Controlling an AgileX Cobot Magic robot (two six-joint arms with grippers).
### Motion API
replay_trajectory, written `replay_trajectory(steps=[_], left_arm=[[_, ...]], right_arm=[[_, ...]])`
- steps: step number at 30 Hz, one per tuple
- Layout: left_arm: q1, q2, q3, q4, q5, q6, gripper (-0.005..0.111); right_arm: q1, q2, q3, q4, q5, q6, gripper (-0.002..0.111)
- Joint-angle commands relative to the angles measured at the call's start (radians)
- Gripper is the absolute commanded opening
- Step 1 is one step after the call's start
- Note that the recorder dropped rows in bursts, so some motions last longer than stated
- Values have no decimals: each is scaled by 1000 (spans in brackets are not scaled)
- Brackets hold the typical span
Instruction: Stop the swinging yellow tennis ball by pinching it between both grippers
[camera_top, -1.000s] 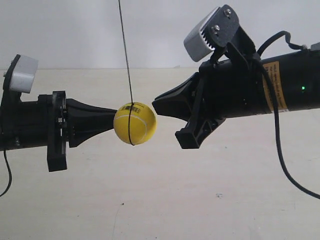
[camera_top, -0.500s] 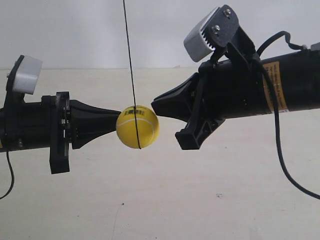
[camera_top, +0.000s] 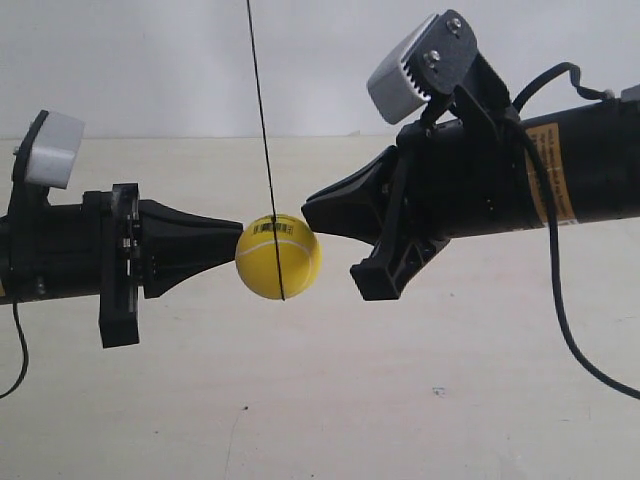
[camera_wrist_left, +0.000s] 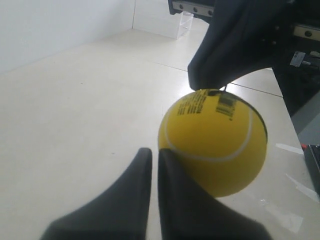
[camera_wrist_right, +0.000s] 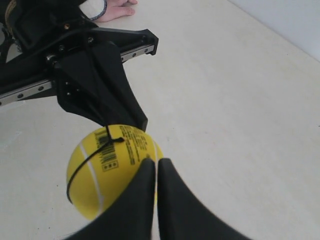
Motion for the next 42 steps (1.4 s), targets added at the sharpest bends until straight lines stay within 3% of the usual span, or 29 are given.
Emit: replay_trajectory(steps=[1, 22, 31, 42], left_arm=[[-6, 2, 6, -12, -10, 6, 5], [-6, 2, 6, -23, -10, 6, 5], [0, 2, 6, -85, -10, 6, 5], [3, 2, 6, -282, 289, -61, 5]], right_arm=[[2, -1, -9, 1, -2, 0, 0], [2, -1, -9, 3, -5, 0, 0], [2, -1, -9, 3, 157, 12, 0], [2, -1, -9, 3, 373, 108, 0]])
